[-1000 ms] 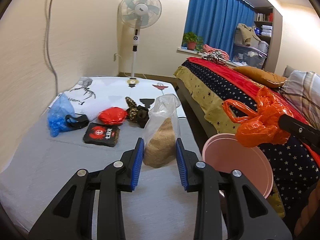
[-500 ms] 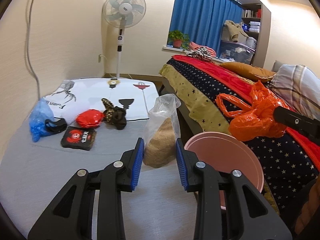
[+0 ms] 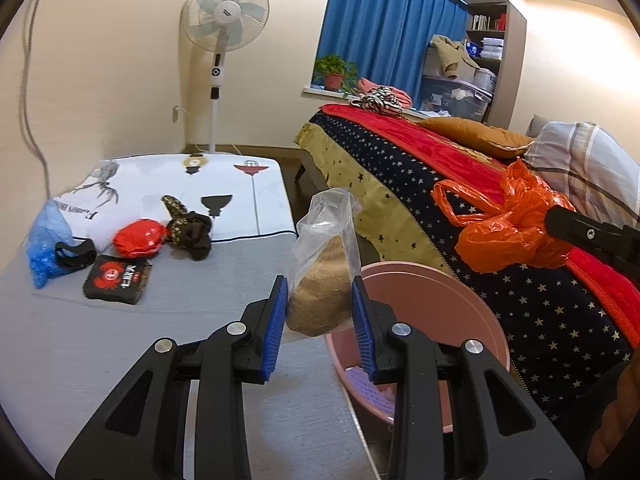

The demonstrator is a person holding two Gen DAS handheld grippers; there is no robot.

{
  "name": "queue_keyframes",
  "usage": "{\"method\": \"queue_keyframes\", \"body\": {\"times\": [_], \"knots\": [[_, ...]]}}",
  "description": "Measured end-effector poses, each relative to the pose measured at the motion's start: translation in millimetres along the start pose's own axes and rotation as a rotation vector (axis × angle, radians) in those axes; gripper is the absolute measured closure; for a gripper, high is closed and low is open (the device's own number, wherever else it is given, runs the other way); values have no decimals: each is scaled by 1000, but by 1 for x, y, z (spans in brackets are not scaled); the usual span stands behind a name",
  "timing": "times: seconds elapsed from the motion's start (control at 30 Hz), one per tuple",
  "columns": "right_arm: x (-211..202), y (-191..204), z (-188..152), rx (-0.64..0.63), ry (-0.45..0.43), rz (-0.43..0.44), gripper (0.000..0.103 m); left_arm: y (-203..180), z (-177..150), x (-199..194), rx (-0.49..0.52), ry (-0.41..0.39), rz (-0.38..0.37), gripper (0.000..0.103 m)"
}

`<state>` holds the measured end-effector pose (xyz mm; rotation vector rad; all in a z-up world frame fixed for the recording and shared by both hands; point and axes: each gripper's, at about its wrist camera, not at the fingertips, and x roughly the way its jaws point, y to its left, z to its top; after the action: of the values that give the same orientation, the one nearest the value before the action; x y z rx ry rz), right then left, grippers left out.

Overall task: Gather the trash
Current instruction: 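Carry the orange bag and clear snack bag over the pink bin with both grippers, then open the right gripper over the bin while the left gripper releases the snack bag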

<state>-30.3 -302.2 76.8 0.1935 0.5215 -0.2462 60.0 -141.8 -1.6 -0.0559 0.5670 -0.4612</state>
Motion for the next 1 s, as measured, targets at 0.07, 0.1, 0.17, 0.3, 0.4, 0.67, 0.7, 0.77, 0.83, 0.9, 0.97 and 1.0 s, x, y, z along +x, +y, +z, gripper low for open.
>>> {"method": "queue_keyframes", "body": {"times": [0.07,0.1,0.17,0.3,0.4,0.67,0.7,0.77,0.83,0.9,0.97,1.0], "knots": [[0,-3,0,6,-3,-13,69,-4,0,3,4,3,-12,71],[0,-6,0,10,-5,-18,69,-6,-1,5,8,5,-16,71],[1,-9,0,16,-5,-28,69,-9,-1,6,13,7,-24,71],[3,-14,-1,27,-3,-47,69,-16,-2,10,26,13,-41,71],[4,-17,-1,29,-3,-59,69,-20,-2,14,31,17,-51,71],[9,-22,-2,41,9,-82,69,-27,-5,26,31,44,-75,71],[10,-23,-2,43,10,-84,69,-27,-5,27,31,46,-76,71],[11,-22,-2,42,12,-87,69,-29,-6,29,29,49,-79,71],[12,-22,-2,39,13,-92,68,-30,-6,32,28,52,-81,71],[13,-23,-2,41,13,-98,68,-31,-7,34,28,56,-85,71],[14,-23,-2,43,13,-103,68,-33,-7,37,29,62,-88,71],[15,-21,-2,44,13,-105,68,-34,-8,38,31,65,-91,71]]}}
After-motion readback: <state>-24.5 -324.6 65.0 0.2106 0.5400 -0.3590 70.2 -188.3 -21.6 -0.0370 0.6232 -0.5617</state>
